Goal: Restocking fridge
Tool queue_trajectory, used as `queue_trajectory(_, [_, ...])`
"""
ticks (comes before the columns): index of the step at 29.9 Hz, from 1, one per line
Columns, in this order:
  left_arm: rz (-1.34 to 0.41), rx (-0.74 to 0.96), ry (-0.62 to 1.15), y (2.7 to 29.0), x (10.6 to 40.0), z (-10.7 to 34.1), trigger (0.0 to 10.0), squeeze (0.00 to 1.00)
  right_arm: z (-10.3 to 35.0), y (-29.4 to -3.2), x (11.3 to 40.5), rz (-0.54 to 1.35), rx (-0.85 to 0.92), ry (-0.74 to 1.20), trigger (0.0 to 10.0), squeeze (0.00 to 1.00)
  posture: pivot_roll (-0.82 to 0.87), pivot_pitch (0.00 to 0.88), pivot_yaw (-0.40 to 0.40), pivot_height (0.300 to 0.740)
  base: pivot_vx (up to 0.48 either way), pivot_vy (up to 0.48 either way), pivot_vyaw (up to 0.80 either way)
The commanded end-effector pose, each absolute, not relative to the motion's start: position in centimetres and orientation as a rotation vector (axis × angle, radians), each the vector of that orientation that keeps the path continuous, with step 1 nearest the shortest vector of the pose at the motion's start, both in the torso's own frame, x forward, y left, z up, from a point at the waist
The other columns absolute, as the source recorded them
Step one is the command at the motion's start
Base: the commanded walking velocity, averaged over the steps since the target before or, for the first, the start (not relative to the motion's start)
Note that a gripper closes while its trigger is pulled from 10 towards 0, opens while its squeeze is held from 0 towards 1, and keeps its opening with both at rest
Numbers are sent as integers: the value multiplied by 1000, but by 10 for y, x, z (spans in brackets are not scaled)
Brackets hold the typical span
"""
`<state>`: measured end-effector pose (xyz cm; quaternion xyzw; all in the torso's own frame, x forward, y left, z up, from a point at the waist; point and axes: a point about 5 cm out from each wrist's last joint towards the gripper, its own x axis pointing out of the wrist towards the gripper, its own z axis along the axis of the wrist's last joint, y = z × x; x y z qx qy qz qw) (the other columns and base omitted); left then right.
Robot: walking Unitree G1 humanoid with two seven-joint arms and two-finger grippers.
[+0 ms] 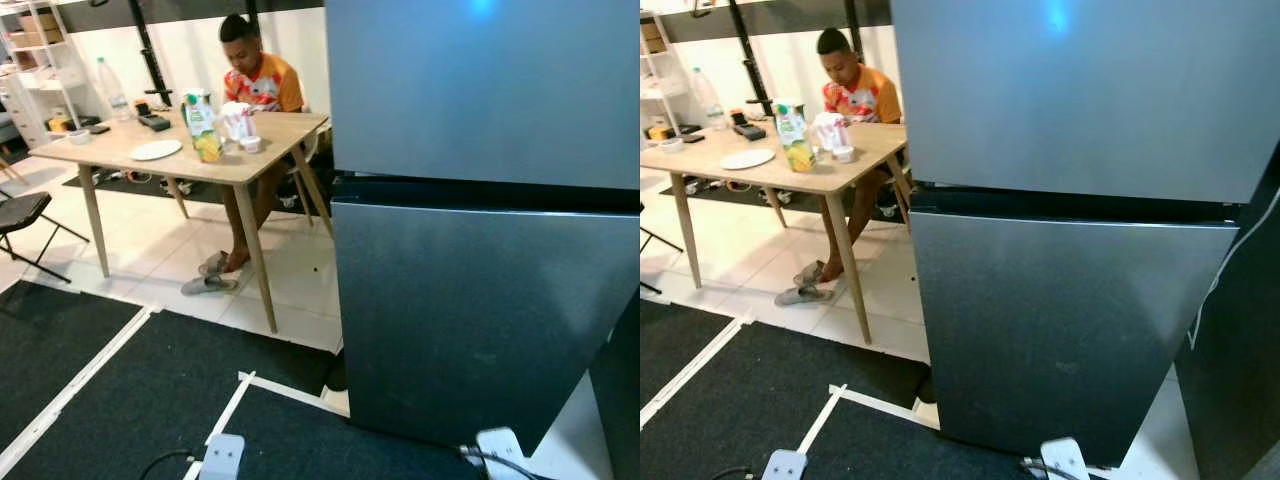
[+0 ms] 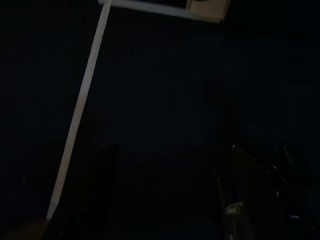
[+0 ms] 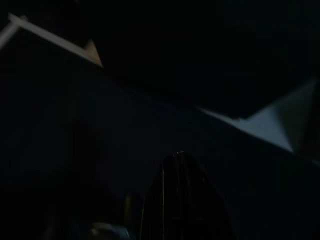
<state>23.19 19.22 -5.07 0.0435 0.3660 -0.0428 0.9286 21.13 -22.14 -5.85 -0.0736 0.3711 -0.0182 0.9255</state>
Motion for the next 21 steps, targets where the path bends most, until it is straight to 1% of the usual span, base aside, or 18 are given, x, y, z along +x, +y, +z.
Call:
queue_trajectory(1, [-95,98,780,191,225,-56,10000,0,-64,-221,203,-51,-141,792,10000,0,-107,113,91,740,0,0,0])
queue_trajectory(6, [-99,103,781,190,225,-56,10000,0,-66,-220,199,-45,-111,796,10000,0,-116,110,95,740,0,0,0])
queue_trajectory(10, [-99,106,782,189,225,-56,10000,0,-66,-218,199,-32,-63,787,10000,0,-119,107,95,740,0,0,0])
queue_trajectory(16, [-99,108,770,186,230,-54,10000,0,-64,-216,202,-22,-41,780,10000,0,-119,107,94,740,0,0,0])
queue_trajectory(21, [-100,110,754,186,233,-52,10000,0,-64,-216,203,-16,-33,778,10000,0,-120,107,95,740,313,0,0])
